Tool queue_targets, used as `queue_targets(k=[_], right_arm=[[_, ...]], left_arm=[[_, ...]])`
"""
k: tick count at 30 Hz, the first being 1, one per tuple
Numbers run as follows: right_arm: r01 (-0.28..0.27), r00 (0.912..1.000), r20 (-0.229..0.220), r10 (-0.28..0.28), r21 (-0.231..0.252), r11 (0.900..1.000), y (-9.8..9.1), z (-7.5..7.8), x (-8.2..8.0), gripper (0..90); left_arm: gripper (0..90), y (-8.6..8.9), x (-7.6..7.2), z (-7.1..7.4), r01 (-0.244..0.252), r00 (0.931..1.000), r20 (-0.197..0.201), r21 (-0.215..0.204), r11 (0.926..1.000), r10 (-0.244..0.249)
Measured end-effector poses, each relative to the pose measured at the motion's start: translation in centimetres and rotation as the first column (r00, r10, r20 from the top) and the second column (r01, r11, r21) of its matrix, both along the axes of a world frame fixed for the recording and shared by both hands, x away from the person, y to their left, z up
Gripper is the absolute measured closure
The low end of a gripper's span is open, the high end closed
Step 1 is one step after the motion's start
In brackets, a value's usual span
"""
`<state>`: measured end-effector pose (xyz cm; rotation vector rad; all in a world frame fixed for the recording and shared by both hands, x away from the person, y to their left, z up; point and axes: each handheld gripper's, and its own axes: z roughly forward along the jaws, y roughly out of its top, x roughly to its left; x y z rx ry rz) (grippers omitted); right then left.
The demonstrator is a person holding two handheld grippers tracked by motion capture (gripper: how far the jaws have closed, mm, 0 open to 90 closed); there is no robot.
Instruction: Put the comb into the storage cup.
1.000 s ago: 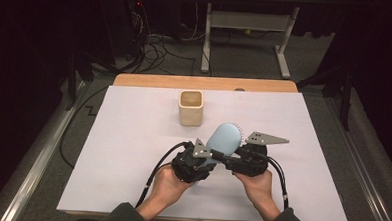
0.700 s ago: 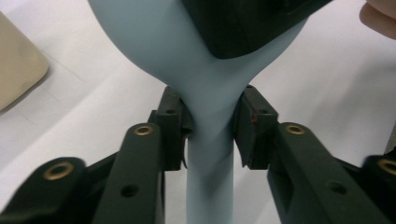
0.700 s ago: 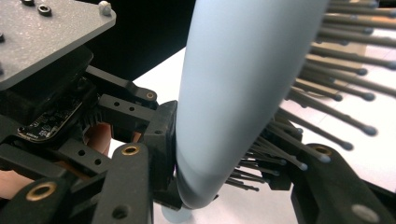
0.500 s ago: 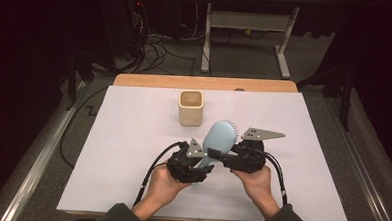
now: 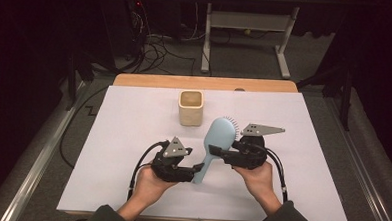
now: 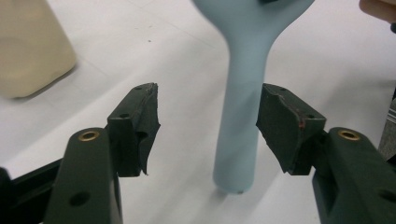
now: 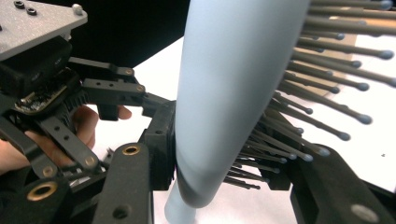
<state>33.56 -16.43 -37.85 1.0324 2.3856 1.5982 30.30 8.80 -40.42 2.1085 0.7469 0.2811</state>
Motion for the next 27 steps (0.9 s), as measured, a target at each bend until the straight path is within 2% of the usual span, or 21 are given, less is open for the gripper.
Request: queue_targets(k=[7, 9, 12, 16, 20, 27], right_arm=[[0.006, 1.0, 0.0, -0.006, -0.005, 1.0, -0.2, 0.2, 0.1, 55.9], [0.006, 1.0, -0.002, -0.006, -0.006, 1.0, -0.3, 0.3, 0.2, 55.8], [0.011, 0.9999, -0.002, -0.011, -0.012, 0.9999, -0.3, 0.3, 0.2, 55.8], [0.016, 0.9999, -0.002, -0.016, -0.01, 0.9998, -0.6, 0.4, 0.4, 55.8], [0.02, 0.9998, -0.004, -0.02, -0.016, 0.9997, -0.9, 0.5, 0.5, 55.8], [0.031, 0.9995, -0.007, -0.031, -0.026, 0.9992, -1.2, 0.6, 0.6, 55.7]], left_arm=[[36.7, 2.2, -0.1, 0.0, -0.033, 0.9994, -0.003, -0.038, 0.9987, 0.033], [36.6, 2.7, -0.3, 0.1, -0.042, 0.9989, 0.017, -0.045, 0.9981, 0.043], [36.2, 3.5, -0.4, 0.1, -0.058, 0.998, 0.019, -0.066, 0.9961, 0.06], [35.8, 4.4, -0.5, -0.1, -0.078, 0.9967, 0.019, -0.059, 0.9952, 0.079], [35.2, 5.4, -0.6, -0.4, -0.095, 0.9952, 0.017, -0.07, 0.993, 0.096], [33.6, 6.7, -1.0, -0.6, -0.142, 0.9885, 0.043, -0.072, 0.9873, 0.145]])
